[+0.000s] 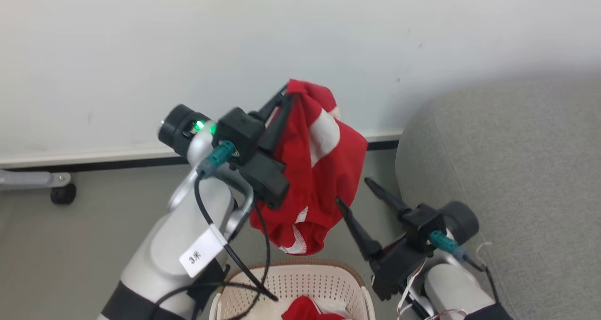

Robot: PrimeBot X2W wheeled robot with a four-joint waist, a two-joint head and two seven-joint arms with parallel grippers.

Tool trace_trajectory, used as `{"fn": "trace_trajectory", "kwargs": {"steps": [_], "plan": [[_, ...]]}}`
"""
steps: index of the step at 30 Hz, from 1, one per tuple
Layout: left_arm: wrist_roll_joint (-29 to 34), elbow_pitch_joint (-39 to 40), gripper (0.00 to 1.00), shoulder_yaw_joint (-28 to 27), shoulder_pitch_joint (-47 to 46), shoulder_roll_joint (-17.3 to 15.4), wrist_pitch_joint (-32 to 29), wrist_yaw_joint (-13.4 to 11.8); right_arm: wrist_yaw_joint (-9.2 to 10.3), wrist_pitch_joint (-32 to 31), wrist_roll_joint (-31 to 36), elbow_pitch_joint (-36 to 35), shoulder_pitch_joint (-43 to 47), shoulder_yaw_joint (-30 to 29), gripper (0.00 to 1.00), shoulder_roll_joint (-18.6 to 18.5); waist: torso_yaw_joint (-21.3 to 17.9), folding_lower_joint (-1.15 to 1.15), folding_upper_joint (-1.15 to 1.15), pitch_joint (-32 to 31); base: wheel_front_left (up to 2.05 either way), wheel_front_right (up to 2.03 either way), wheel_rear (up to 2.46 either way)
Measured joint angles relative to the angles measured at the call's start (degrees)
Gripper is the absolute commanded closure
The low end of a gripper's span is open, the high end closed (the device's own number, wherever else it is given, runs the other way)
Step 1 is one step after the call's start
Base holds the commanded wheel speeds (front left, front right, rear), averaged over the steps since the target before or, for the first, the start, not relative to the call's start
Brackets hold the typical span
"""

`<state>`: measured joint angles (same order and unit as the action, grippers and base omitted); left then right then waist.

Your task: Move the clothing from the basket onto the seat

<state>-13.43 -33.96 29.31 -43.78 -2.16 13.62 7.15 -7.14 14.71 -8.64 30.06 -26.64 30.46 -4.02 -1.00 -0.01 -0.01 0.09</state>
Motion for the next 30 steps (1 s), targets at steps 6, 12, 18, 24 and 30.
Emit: {"fn": "trace_trajectory", "kwargs": {"steps": [6,12,18,24,30], "plan": [[-2.43,4.38,1.0,4.33,3.07,-0.03,-1.68,0.42,0.0,0.0,-1.46,1.97,0.13,3.56,0.0,0.02,0.12,0.0,0.0,-3.0,0.0,0.0,0.0],[-4.87,7.99,1.0,8.0,4.32,-0.03,-3.34,0.41,0.0,0.0,-2.02,3.9,-0.44,3.8,0.0,0.0,1.11,0.01,0.01,-3.97,0.0,0.0,0.0],[-7.03,10.35,1.0,9.54,5.32,-0.08,-4.49,-0.15,0.0,-0.01,-2.32,6.05,-1.09,3.52,0.0,0.01,2.14,0.01,0.01,-4.16,0.0,0.0,0.0],[-7.86,12.23,1.0,9.65,6.11,-0.1,-5.55,-0.67,0.0,-0.01,-2.97,8.15,-2.68,3.96,0.7,0.02,2.78,0.02,0.01,-4.13,0.0,0.0,0.0],[-8.39,12.5,1.0,9.56,6.76,-0.12,-6.36,-1.16,0.0,-0.01,-3.55,9.07,-3.46,4.91,1.0,0.02,3.13,0.01,0.01,-4.15,0.0,0.0,0.0]]}}
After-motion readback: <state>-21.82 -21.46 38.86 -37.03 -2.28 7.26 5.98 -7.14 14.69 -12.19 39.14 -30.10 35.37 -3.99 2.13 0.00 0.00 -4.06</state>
